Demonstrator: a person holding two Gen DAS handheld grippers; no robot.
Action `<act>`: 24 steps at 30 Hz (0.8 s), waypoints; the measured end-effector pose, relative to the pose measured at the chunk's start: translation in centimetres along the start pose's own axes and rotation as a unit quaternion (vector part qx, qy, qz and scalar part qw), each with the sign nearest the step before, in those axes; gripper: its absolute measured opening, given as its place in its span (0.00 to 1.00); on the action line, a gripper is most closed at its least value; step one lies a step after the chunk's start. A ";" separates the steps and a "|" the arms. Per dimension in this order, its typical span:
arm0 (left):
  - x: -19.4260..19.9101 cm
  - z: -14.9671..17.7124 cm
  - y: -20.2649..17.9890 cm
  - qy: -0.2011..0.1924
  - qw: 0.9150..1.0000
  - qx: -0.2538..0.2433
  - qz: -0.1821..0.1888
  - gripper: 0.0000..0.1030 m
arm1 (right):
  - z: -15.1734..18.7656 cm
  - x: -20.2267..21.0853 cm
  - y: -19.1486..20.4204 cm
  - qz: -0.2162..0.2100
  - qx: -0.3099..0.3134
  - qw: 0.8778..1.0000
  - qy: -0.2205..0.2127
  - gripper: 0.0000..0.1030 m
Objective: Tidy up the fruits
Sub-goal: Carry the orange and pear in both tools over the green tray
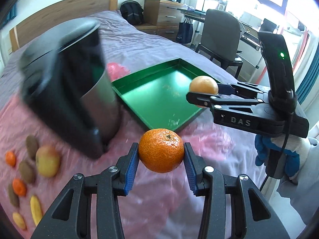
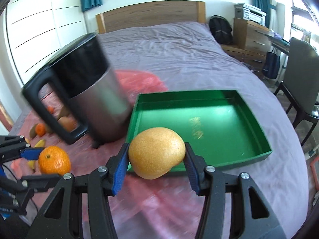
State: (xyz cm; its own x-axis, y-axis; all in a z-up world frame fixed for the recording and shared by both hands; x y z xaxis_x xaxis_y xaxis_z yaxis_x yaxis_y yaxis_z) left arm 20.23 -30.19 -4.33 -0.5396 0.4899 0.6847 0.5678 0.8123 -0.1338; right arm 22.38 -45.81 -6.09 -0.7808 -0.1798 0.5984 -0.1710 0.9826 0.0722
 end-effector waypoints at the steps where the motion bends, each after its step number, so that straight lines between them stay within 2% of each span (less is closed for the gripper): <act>1: -0.9 -0.7 -0.4 0.001 1.000 -0.002 0.002 0.37 | -0.6 -0.7 -0.6 0.004 -0.002 1.000 -0.001 0.55; 8: -8.3 -3.9 -0.8 0.022 1.000 -0.001 -0.014 0.37 | -4.1 -8.1 -5.5 0.035 -0.017 0.999 0.005 0.55; 13: -12.3 -4.9 0.0 0.032 0.999 0.006 -0.029 0.37 | -4.7 -12.7 -8.0 0.049 -0.030 0.998 0.023 0.55; 18: -15.7 -5.4 1.2 0.045 0.998 0.024 -0.049 0.37 | -4.7 -15.3 -9.0 0.057 -0.027 0.997 0.042 0.55; 24: -17.7 -4.8 1.5 0.058 0.997 0.027 -0.049 0.37 | -4.7 -17.1 -10.0 0.066 -0.031 0.995 0.061 0.55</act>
State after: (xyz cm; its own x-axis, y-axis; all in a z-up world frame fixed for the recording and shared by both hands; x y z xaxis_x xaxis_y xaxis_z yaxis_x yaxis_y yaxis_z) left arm 33.68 -39.15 -13.24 -0.5138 0.3692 0.7744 0.4788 0.8724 -0.0982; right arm 40.22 -52.35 -13.29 -0.7141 -0.0455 0.6985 -0.0319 0.9990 0.0325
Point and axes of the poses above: each gripper's, at about its wrist camera, not at the fingertips, and x roughly against the way its jaws point, y to its left, z to its underside, the point moved 5 cm from there along -x, roughly the way its jaws point, and after that the axes turned 8 degrees about -y, right-handed, at the moved point
